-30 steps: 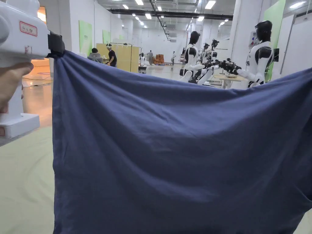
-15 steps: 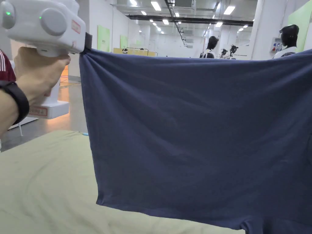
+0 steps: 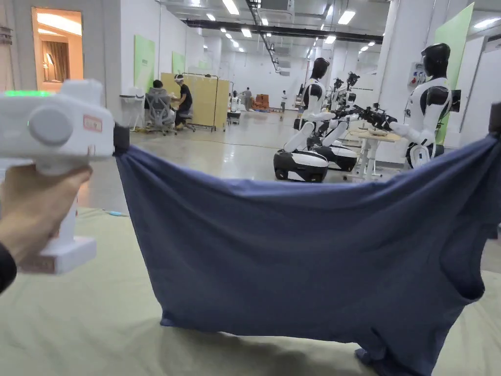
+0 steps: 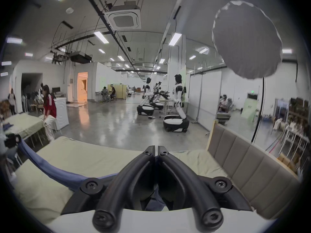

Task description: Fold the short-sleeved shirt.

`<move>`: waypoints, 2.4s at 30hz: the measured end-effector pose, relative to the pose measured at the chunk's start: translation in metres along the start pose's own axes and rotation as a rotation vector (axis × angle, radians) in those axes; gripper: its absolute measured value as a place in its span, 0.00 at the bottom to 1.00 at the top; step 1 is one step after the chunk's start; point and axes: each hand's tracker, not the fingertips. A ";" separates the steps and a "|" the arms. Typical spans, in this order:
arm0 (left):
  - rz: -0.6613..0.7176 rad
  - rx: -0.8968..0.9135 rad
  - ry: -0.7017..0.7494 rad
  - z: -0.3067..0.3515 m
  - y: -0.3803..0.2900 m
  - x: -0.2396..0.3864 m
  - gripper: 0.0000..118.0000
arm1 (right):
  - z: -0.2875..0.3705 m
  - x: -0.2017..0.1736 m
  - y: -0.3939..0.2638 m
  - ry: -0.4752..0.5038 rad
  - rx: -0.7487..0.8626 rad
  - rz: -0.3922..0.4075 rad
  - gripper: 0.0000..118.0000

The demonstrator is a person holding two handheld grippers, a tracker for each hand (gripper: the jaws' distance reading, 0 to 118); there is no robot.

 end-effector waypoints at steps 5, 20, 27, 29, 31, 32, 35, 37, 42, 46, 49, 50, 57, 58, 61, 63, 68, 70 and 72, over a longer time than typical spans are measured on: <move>-0.063 -0.071 -0.065 0.070 -0.070 -0.002 0.04 | 0.051 0.028 -0.078 -0.021 -0.022 0.019 0.02; 0.193 -0.194 -0.068 0.270 -0.292 -0.041 0.04 | 0.253 0.059 -0.361 -0.043 -0.272 -0.207 0.02; 0.247 -0.393 -0.047 0.286 -0.356 -0.061 0.04 | 0.274 0.058 -0.440 -0.071 -0.421 -0.213 0.02; 0.236 -0.411 -0.054 0.284 -0.365 -0.060 0.05 | 0.278 0.059 -0.456 -0.072 -0.467 -0.194 0.02; 0.177 -0.461 -0.044 0.284 -0.372 -0.059 0.08 | 0.282 0.059 -0.467 -0.061 -0.519 -0.175 0.15; 0.153 -0.465 -0.022 0.285 -0.373 -0.058 0.25 | 0.286 0.058 -0.471 -0.069 -0.525 -0.156 0.39; 0.155 -0.443 0.014 0.294 -0.366 -0.062 0.62 | 0.302 0.059 -0.475 -0.083 -0.529 -0.149 0.56; 0.161 -0.374 0.016 0.306 -0.352 -0.061 0.62 | 0.313 0.060 -0.469 -0.091 -0.499 -0.143 0.60; 0.008 -0.192 0.041 0.339 -0.302 -0.026 0.62 | 0.340 0.040 -0.428 -0.064 -0.320 -0.033 0.61; -0.114 -0.098 0.035 0.355 -0.272 0.020 0.62 | 0.348 0.012 -0.395 -0.001 -0.236 -0.031 0.61; -0.092 -0.006 -0.045 0.364 -0.275 0.025 0.61 | 0.355 -0.006 -0.373 0.086 -0.177 -0.094 0.60; -0.097 0.026 -0.034 0.366 -0.269 0.033 0.60 | 0.356 -0.012 -0.366 0.113 -0.159 -0.105 0.56; -0.135 0.018 -0.089 0.372 -0.256 0.050 0.11 | 0.372 -0.039 -0.347 0.169 -0.065 -0.038 0.12; -0.130 -0.012 -0.117 0.371 -0.257 0.050 0.11 | 0.373 -0.042 -0.347 0.168 -0.052 -0.030 0.00; -0.122 0.000 -0.123 0.372 -0.260 0.055 0.03 | 0.373 -0.051 -0.346 0.167 -0.048 -0.032 0.00; -0.126 -0.009 -0.129 0.370 -0.261 0.058 0.02 | 0.371 -0.055 -0.347 0.145 -0.042 -0.017 0.00; -0.128 -0.011 -0.165 0.371 -0.259 0.059 0.02 | 0.364 -0.058 -0.346 0.149 -0.051 -0.034 0.00; -0.123 -0.010 -0.154 0.370 -0.258 0.056 0.02 | 0.363 -0.061 -0.348 0.146 -0.054 -0.029 0.00; -0.092 -0.012 -0.154 0.370 -0.257 0.046 0.02 | 0.363 -0.060 -0.350 0.141 -0.061 -0.023 0.00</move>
